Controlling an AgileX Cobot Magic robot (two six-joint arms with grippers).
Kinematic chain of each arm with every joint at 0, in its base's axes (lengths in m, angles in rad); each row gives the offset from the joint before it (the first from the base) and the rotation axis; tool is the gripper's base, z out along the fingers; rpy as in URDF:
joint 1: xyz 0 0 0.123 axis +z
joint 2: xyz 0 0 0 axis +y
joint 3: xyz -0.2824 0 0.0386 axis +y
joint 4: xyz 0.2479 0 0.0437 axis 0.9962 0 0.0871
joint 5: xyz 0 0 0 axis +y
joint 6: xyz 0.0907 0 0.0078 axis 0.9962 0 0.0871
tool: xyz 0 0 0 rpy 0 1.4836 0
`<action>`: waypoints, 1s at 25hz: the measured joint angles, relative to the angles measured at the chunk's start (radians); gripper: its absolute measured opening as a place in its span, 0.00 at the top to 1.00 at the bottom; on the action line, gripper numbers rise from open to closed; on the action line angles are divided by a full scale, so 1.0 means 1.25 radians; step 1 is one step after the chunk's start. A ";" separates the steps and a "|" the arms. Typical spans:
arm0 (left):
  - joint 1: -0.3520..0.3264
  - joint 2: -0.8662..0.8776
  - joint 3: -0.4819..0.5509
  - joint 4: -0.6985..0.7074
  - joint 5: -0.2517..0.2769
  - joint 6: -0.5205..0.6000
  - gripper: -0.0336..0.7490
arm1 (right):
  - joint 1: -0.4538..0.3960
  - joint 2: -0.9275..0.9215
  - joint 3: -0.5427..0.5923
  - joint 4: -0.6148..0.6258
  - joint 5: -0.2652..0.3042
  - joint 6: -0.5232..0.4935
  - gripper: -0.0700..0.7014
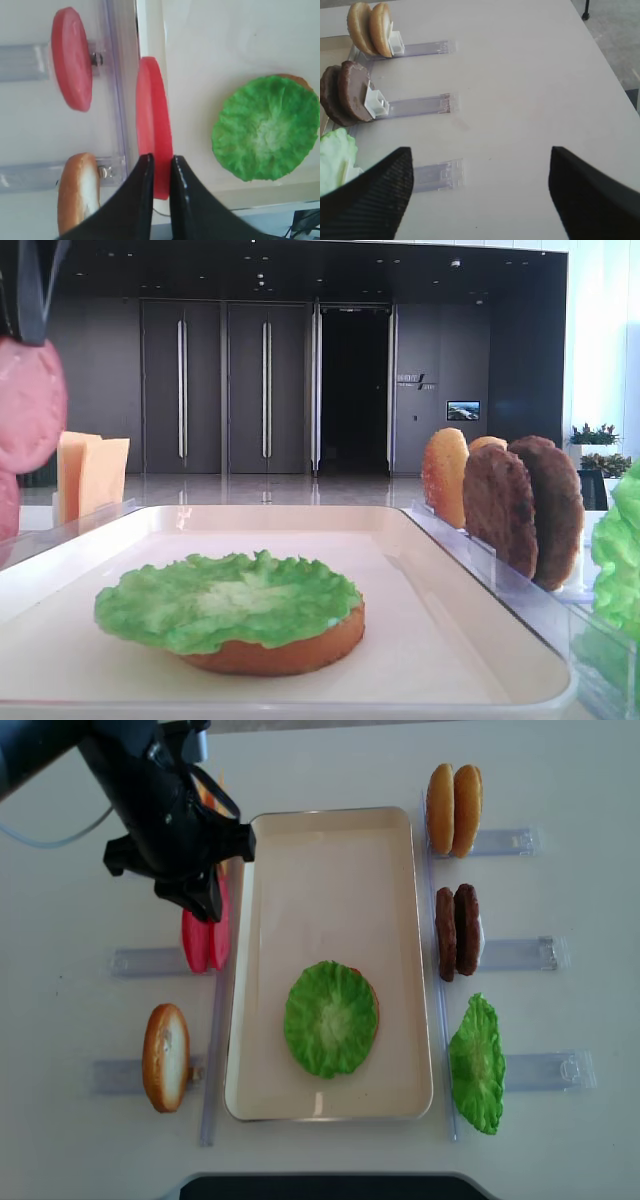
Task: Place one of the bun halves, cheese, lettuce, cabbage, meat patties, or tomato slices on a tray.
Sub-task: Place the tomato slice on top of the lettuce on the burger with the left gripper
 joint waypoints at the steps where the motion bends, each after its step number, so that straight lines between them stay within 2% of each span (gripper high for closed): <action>1: 0.000 -0.023 0.018 0.000 0.000 0.000 0.88 | 0.000 0.000 0.000 0.000 0.000 0.000 0.22; 8: 0.000 -0.168 0.104 0.004 0.006 -0.009 0.88 | 0.000 0.000 0.000 0.000 0.000 0.000 0.22; 17: 0.000 -0.184 0.109 -0.018 0.009 -0.008 0.88 | 0.000 0.000 0.000 0.000 0.000 0.000 0.22; 20: 0.000 -0.175 0.109 -0.063 0.009 0.040 0.89 | 0.000 0.000 0.000 0.000 0.000 0.000 0.22; 25: 0.000 -0.110 0.110 -0.219 -0.001 0.178 0.89 | 0.000 0.000 0.000 0.000 0.000 0.000 0.22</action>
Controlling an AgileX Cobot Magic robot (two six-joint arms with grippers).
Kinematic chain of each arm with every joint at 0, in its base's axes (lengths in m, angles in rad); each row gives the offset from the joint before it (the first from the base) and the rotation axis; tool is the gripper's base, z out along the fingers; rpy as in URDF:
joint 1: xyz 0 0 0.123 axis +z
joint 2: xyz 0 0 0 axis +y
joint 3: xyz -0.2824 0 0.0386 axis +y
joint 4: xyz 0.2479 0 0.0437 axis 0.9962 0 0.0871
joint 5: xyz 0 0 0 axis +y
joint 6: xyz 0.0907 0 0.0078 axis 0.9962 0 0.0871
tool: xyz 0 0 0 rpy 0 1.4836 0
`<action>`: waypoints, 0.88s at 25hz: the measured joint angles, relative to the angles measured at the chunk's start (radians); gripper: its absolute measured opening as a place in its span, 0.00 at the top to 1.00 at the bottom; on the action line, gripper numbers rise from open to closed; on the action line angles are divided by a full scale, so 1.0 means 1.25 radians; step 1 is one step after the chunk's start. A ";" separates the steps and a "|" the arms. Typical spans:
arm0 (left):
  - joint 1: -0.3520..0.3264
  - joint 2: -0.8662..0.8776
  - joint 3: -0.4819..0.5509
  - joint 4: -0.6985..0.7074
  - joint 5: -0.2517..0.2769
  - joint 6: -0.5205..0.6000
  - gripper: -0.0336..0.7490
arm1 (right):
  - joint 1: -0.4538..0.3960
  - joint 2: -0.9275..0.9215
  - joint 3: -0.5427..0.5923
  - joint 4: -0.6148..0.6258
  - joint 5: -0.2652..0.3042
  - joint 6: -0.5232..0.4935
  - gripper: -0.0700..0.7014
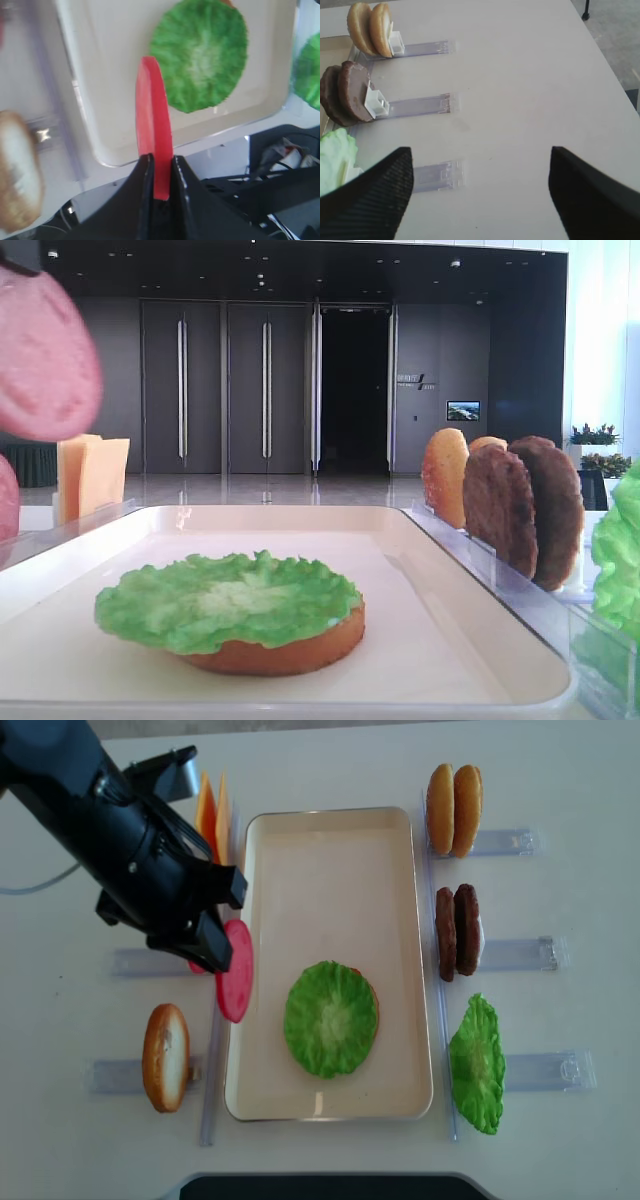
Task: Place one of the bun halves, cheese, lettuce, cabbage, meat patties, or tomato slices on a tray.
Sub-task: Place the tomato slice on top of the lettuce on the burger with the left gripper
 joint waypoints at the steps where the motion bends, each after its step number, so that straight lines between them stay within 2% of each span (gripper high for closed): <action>1: 0.000 0.011 0.001 -0.050 -0.007 0.047 0.89 | 0.000 0.000 0.000 0.000 0.000 0.000 0.22; 3: 0.000 0.032 0.003 -0.147 -0.023 0.142 0.89 | 0.000 0.000 0.000 0.000 0.000 0.000 0.22; 6: 0.000 0.040 0.003 -0.273 -0.060 0.237 0.89 | 0.000 0.000 0.000 0.000 0.000 0.000 0.22; 8: 0.000 0.040 0.003 -0.328 -0.071 0.267 0.89 | 0.000 0.000 0.000 0.000 0.000 0.000 0.22; 12: 0.000 0.040 0.003 -0.354 -0.082 0.278 0.89 | 0.000 0.000 0.000 0.000 0.000 0.000 0.22; 17: -0.001 0.041 0.010 -0.402 -0.132 0.301 0.89 | 0.000 0.000 0.000 0.000 0.000 0.000 0.22; 19: -0.006 0.041 0.040 -0.432 -0.157 0.335 0.89 | 0.000 0.000 0.000 0.000 0.000 0.000 0.22; 22: -0.007 0.041 0.127 -0.523 -0.204 0.418 0.89 | 0.000 0.000 0.000 0.000 0.000 0.000 0.22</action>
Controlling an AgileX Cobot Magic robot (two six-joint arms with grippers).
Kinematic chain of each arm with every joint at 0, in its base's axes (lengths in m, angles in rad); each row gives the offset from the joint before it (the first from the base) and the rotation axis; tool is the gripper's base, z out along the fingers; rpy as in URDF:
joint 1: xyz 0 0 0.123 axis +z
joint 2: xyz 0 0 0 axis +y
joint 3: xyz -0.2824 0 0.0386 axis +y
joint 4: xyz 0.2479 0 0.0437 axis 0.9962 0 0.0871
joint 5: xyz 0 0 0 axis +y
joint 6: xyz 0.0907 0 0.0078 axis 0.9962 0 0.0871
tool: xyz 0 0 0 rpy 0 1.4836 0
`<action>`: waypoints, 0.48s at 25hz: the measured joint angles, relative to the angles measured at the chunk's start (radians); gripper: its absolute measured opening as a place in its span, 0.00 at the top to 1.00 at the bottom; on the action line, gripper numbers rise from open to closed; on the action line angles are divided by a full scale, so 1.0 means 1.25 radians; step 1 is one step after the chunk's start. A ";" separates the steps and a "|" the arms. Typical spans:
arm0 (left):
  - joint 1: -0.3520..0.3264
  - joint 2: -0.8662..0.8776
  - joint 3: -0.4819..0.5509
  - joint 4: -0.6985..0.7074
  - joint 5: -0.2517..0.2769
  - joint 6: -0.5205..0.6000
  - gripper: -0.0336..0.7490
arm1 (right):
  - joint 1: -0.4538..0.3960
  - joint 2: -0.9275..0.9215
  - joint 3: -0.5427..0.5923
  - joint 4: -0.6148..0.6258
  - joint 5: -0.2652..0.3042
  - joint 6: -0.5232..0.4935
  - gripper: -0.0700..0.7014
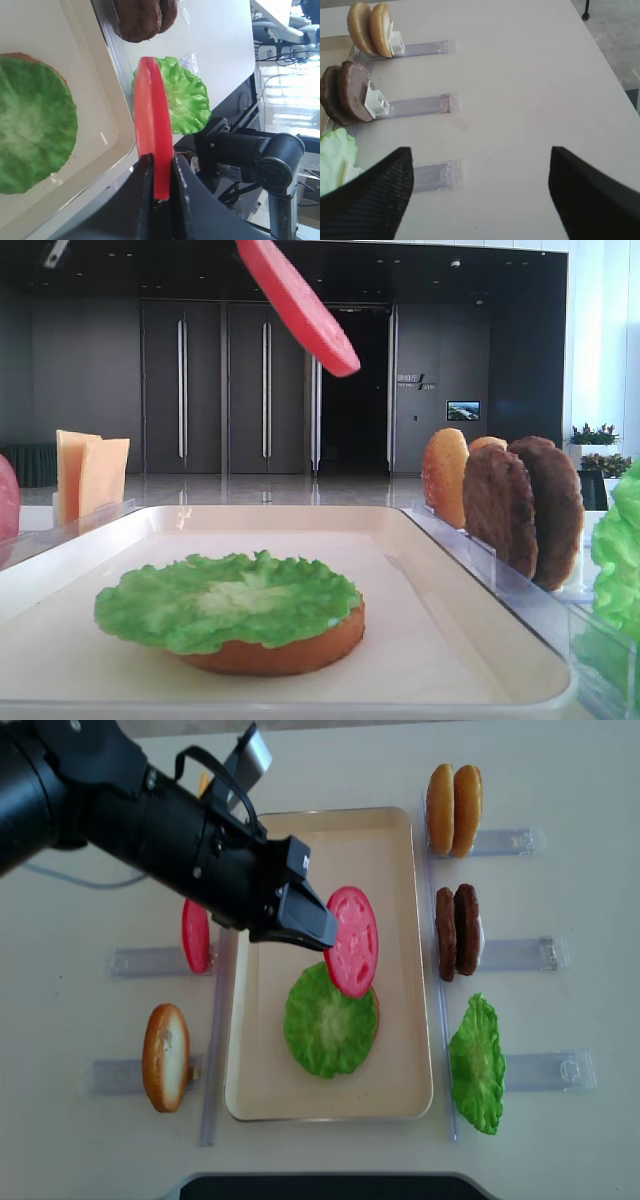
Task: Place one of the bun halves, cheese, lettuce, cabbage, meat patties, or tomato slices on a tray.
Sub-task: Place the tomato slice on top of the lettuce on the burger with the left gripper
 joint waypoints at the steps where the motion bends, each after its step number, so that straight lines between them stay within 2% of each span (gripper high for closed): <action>1: 0.000 0.001 0.036 -0.037 -0.017 0.046 0.89 | 0.000 0.000 0.000 0.000 0.000 0.000 0.22; 6: -0.001 0.001 0.172 -0.195 -0.080 0.208 0.89 | 0.000 0.000 0.000 0.000 0.000 0.000 0.22; 12: -0.001 0.001 0.235 -0.243 -0.137 0.261 0.89 | 0.000 0.000 0.000 0.000 0.000 0.000 0.22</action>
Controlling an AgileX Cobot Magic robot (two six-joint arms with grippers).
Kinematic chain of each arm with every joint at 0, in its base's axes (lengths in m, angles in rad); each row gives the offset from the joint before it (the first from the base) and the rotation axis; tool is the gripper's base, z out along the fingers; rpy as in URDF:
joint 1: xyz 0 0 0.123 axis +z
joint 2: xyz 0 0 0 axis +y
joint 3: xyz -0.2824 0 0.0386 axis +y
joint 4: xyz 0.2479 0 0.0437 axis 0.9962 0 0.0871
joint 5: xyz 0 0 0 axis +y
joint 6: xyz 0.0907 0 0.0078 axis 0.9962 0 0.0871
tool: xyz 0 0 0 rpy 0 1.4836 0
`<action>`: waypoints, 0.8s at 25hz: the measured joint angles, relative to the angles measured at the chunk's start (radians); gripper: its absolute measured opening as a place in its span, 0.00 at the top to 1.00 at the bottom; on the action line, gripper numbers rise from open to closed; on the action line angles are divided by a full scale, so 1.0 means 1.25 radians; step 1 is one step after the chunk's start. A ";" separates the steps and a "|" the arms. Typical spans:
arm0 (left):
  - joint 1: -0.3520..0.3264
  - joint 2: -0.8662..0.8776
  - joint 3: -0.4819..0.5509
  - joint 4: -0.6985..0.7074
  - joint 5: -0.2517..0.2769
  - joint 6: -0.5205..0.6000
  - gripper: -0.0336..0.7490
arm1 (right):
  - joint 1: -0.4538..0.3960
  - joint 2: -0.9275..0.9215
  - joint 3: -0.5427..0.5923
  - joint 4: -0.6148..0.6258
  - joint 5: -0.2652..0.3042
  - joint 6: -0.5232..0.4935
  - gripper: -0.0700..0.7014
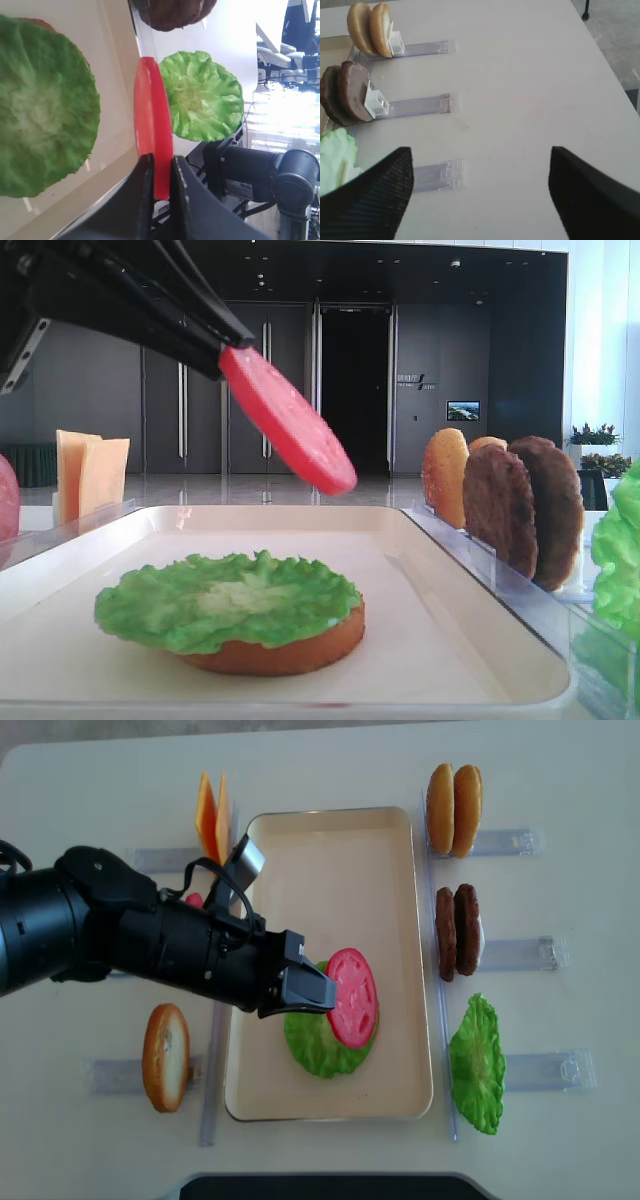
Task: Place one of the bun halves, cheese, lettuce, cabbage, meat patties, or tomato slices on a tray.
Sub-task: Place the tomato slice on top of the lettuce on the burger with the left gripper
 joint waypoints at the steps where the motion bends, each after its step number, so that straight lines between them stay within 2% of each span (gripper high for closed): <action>1: 0.000 0.000 0.002 -0.001 -0.009 0.000 0.89 | 0.000 0.000 0.000 0.000 0.000 0.000 0.22; 8: 0.000 0.000 0.003 -0.015 -0.068 0.002 0.89 | 0.000 0.000 0.000 0.000 0.000 0.000 0.22; 20: 0.000 0.071 0.003 -0.026 -0.061 0.002 0.89 | 0.000 0.000 0.000 0.000 0.000 0.000 0.22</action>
